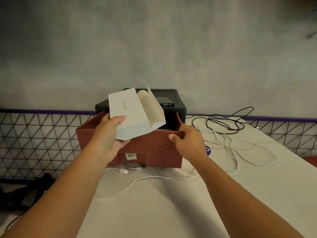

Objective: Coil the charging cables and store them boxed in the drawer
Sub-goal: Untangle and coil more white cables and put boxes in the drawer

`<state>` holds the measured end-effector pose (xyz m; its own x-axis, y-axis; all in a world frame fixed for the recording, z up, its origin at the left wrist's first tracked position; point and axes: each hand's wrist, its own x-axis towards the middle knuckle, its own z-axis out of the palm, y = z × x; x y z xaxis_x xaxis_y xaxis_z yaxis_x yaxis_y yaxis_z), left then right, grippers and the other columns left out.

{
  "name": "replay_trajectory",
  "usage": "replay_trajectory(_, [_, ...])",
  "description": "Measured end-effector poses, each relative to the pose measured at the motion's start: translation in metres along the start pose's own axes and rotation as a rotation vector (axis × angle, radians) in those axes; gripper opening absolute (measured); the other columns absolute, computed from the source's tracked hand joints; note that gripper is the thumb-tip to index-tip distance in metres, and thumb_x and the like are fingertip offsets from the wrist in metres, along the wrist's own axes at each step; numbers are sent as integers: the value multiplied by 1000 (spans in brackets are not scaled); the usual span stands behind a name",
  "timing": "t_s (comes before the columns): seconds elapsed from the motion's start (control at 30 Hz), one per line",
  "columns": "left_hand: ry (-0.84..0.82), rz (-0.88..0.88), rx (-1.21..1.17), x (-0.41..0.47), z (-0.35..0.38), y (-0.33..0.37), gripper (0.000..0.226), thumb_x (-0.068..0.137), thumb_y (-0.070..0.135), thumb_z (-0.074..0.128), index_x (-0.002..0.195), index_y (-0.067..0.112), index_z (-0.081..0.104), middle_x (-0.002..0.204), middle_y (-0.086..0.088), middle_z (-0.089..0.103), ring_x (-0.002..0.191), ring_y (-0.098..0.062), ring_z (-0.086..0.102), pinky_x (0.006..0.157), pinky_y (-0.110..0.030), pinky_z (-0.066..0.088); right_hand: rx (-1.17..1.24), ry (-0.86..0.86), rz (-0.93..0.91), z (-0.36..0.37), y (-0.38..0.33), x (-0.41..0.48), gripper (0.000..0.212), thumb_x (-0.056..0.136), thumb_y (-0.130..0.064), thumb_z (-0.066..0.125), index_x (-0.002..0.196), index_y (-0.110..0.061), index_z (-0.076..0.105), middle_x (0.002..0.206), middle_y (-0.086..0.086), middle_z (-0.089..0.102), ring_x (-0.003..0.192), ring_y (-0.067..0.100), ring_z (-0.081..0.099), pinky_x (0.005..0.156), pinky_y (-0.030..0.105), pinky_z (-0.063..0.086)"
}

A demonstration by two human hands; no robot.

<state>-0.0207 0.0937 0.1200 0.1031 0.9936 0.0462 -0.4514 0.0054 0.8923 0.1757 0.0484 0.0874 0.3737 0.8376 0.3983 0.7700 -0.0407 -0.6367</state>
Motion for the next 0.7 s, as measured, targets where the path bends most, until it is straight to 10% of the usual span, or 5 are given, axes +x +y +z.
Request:
replay_trajectory(0.5, [-47,-99,-49,-25,2,-37,42,87,1,48,120,27,45,109,-4,61,91,-22,60,52,-31,47,38,13,136,17,11,43,20,92,-27,55,107,-15,56,102,5,60,85,19,53,69,28,41])
replay_trajectory(0.7, [-126,-143,-223,-38,8,-57,56,82,-11,44,128,20,46,120,-6,62,105,-25,60,68,-40,55,572,119,261,20,10,1,46,96,-25,50,140,-26,39,139,4,40,122,20,47,100,34,40])
